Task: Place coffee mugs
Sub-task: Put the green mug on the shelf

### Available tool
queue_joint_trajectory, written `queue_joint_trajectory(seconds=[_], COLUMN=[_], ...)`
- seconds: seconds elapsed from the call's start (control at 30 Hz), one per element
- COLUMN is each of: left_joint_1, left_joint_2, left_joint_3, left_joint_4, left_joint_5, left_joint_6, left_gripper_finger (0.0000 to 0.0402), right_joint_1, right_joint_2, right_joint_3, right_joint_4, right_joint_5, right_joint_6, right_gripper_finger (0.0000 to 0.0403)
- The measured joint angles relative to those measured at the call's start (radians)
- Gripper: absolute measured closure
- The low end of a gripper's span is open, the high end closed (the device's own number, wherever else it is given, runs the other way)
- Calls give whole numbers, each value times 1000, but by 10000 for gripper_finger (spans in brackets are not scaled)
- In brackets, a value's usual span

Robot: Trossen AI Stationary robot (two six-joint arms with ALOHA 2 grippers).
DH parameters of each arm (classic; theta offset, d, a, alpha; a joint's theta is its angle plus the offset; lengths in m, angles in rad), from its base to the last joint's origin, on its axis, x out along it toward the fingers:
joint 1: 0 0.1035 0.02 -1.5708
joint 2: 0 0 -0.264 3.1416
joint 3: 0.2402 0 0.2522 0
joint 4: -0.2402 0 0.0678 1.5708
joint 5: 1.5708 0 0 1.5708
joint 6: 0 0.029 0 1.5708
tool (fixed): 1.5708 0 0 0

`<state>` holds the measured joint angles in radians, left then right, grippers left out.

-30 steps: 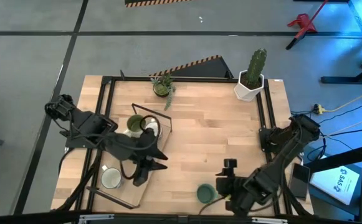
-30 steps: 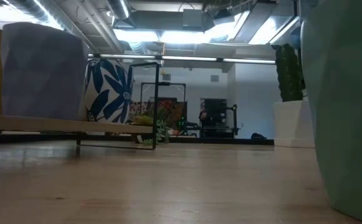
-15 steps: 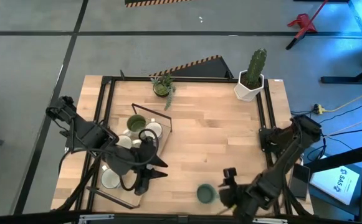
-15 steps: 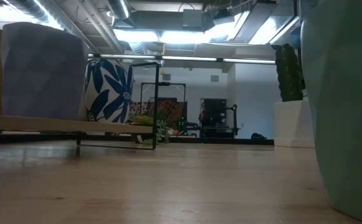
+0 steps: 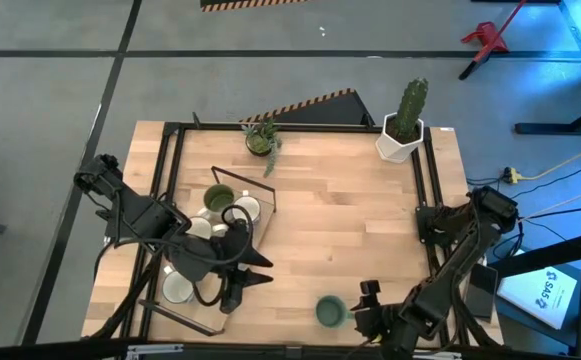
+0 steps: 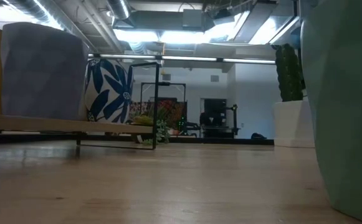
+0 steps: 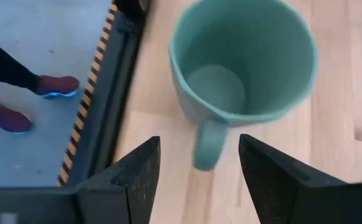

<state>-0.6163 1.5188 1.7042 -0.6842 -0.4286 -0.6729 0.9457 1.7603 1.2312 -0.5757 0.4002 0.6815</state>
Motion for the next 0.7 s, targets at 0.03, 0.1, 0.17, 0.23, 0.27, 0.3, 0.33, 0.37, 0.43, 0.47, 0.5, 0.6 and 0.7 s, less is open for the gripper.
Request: queue_joint_trajectory(seconds=[0.03,0.1,0.17,0.23,0.27,0.3,0.33,0.37,0.43,0.47,0.5,0.6,0.7], left_joint_1=[0,0,0,1,1,1,1,1,1,1,1,1,1], left_joint_2=[0,0,0,0,0,0,0,0,0,0,0,0,0], left_joint_3=[0,0,0,0,0,0,0,0,0,0,0,0,0], left_joint_4=[0,0,0,-1,-1,-1,-1,-1,-2,-2,-2,-2,-5], left_joint_5=[0,0,-1,-1,-2,-4,-6,-7,-8,-8,-8,-8,-8], left_joint_6=[-2,-2,-1,-1,0,0,0,1,1,2,2,2,2], left_gripper_finger=[260,260,260,260,260,260,260,260,260,260,260,260,260], right_joint_1=[-4,-4,-4,-4,-5,-9,-12,-12,-19,-23,-28,-55,-92], right_joint_2=[0,0,0,0,0,0,0,0,0,0,0,0,0], right_joint_3=[-9,-26,-42,-55,-63,-71,-79,-88,-104,-109,-111,-112,-112], right_joint_4=[4,8,4,14,13,11,11,22,53,63,69,84,117], right_joint_5=[6,7,9,10,10,10,10,10,11,10,10,11,1], right_joint_6=[0,5,14,14,15,20,26,32,36,36,35,6,-56], right_gripper_finger=[198,198,198,198,198,198,198,198,198,198,198,198,198])
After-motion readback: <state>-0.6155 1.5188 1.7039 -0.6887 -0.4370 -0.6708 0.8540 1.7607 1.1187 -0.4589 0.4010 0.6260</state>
